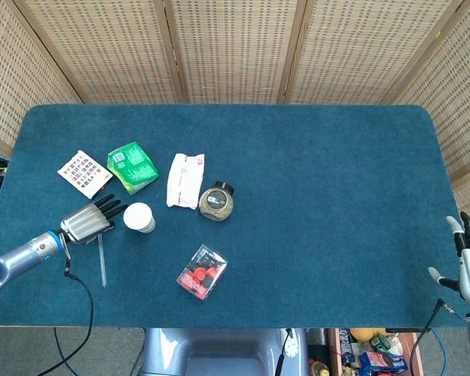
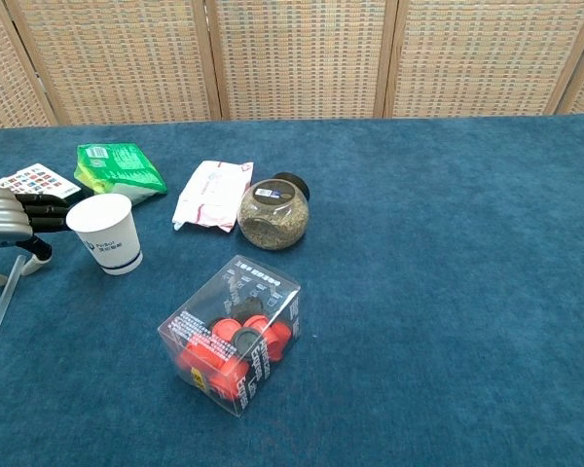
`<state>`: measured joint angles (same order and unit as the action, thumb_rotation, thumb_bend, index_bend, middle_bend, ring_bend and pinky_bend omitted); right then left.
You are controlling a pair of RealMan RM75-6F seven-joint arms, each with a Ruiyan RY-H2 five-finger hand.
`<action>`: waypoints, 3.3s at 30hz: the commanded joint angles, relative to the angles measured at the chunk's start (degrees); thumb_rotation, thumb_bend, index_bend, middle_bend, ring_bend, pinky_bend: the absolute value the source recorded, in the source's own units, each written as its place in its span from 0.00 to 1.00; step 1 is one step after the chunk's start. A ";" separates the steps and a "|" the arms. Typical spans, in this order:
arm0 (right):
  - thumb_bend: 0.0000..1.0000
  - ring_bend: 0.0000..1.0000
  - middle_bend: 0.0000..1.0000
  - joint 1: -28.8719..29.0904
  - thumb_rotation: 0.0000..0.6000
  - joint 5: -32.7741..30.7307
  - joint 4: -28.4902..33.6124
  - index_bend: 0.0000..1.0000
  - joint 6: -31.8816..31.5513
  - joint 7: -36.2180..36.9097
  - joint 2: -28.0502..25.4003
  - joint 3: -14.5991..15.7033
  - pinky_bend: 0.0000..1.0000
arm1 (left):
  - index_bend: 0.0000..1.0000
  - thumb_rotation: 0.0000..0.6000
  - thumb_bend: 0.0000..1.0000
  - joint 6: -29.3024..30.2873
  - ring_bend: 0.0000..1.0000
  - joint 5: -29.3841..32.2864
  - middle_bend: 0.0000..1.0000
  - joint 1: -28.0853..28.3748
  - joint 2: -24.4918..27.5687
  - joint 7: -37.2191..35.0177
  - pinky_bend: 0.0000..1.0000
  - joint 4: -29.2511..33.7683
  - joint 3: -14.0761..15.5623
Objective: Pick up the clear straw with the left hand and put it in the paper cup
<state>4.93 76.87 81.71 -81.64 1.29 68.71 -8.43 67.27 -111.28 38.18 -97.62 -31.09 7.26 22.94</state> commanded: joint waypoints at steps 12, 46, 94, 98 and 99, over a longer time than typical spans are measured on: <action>0.00 0.00 0.00 -0.01 1.00 0.32 0.17 0.00 -0.13 0.13 -0.06 0.15 0.00 | 0.60 1.00 0.39 2.11 0.00 0.34 0.00 -0.92 0.33 -0.06 0.00 -0.19 -0.16; 0.00 0.00 0.00 -1.58 1.00 4.03 1.68 0.00 -3.32 5.27 -2.31 1.16 0.00 | 0.60 1.00 0.39 21.41 0.00 6.24 0.00 8.70 21.09 40.81 0.00 12.84 -9.22; 0.00 0.00 0.00 -1.51 1.00 4.28 0.14 0.00 -1.56 9.29 -2.78 1.89 0.00 | 0.60 1.00 0.39 -2.40 0.00 8.18 0.00 13.51 15.39 85.44 0.00 46.86 -18.93; 0.00 0.00 0.00 -1.55 1.00 4.26 0.27 0.00 -1.61 8.99 -2.73 1.92 0.00 | 0.60 1.00 0.39 -2.55 0.00 7.34 0.00 13.41 14.32 85.11 0.00 45.76 -18.53; 0.00 0.00 0.00 -1.56 1.00 4.24 0.30 0.00 -1.64 8.94 -2.72 1.92 0.00 | 0.60 1.00 0.39 -2.47 0.00 7.23 0.00 13.35 14.11 84.95 0.00 45.40 -18.54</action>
<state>3.37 81.11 82.01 -83.28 10.22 65.99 -6.52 64.78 -103.86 51.61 -83.23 54.04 52.98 4.30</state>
